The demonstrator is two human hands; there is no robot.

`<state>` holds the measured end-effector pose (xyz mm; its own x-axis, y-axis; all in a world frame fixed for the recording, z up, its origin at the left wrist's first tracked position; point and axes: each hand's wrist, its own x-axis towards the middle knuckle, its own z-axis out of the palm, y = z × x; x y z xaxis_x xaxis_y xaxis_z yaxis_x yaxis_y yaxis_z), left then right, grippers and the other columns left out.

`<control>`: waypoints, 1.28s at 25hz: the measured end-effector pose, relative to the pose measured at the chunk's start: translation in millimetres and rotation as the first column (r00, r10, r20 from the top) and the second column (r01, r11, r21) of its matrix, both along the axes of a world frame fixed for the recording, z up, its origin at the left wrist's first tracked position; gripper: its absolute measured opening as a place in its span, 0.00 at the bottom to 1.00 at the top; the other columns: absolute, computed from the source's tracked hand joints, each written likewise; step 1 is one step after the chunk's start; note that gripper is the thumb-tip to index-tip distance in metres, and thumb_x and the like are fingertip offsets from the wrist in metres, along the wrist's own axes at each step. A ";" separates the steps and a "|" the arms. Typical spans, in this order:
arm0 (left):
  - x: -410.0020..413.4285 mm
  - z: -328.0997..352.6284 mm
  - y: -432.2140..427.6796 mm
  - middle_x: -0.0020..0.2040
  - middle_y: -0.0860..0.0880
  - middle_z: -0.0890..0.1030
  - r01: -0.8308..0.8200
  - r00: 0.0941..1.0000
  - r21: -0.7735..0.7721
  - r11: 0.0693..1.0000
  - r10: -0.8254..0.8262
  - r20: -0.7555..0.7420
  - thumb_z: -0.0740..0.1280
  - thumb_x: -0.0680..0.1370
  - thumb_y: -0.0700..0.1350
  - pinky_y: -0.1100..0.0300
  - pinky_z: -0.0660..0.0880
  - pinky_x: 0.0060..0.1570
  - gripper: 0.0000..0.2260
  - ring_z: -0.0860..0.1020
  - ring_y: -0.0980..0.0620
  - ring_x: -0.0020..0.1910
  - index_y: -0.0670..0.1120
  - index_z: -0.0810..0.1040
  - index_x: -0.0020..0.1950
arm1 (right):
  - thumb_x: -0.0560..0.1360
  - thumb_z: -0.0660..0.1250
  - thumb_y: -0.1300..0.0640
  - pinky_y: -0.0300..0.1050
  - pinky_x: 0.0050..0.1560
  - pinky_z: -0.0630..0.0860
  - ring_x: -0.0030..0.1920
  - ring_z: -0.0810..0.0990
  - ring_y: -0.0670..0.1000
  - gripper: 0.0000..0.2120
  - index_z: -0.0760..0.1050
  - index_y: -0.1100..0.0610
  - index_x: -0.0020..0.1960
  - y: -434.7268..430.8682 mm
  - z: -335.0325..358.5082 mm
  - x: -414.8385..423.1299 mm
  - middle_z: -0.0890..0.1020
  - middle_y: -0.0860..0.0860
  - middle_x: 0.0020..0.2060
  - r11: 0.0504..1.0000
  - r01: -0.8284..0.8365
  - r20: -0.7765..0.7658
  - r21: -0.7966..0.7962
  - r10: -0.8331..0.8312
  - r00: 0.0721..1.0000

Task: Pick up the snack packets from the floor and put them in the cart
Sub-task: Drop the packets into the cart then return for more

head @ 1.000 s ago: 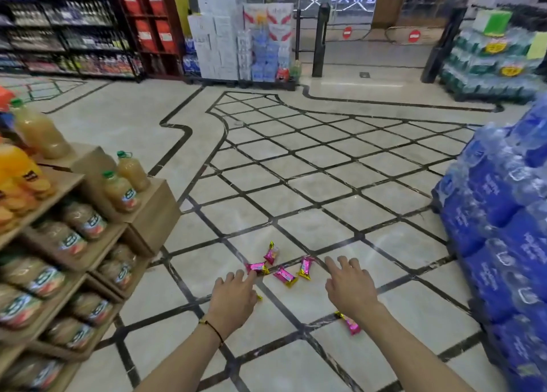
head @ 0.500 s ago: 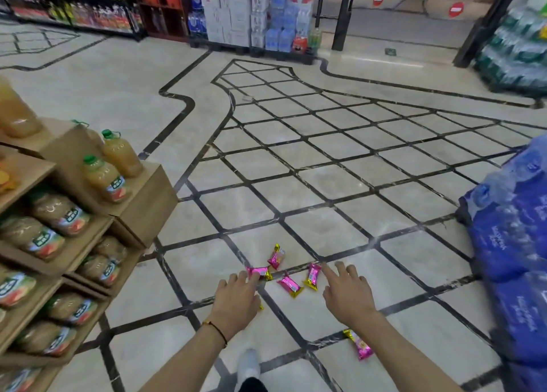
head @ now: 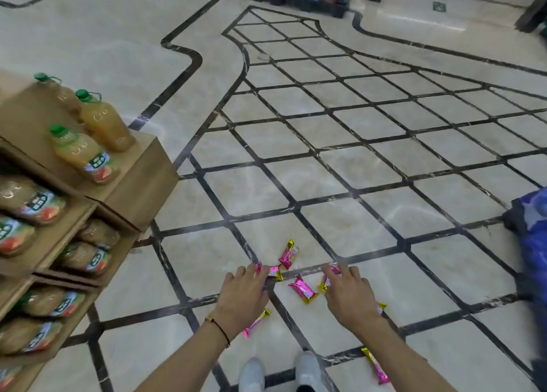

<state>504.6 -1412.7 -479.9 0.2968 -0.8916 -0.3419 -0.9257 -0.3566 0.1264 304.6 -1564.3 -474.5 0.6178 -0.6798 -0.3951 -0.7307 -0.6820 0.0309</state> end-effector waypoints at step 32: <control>-30.2 -672.3 23.5 0.80 0.43 0.56 -0.198 0.967 0.276 0.941 0.233 -0.101 0.64 0.80 0.47 0.48 0.76 0.61 0.34 0.72 0.40 0.65 0.58 0.48 0.80 | 0.81 0.60 0.54 0.49 0.50 0.76 0.56 0.75 0.59 0.34 0.45 0.45 0.79 -77.9 -659.9 16.3 0.71 0.59 0.63 0.989 -0.121 -0.098 0.085 0.129 0.987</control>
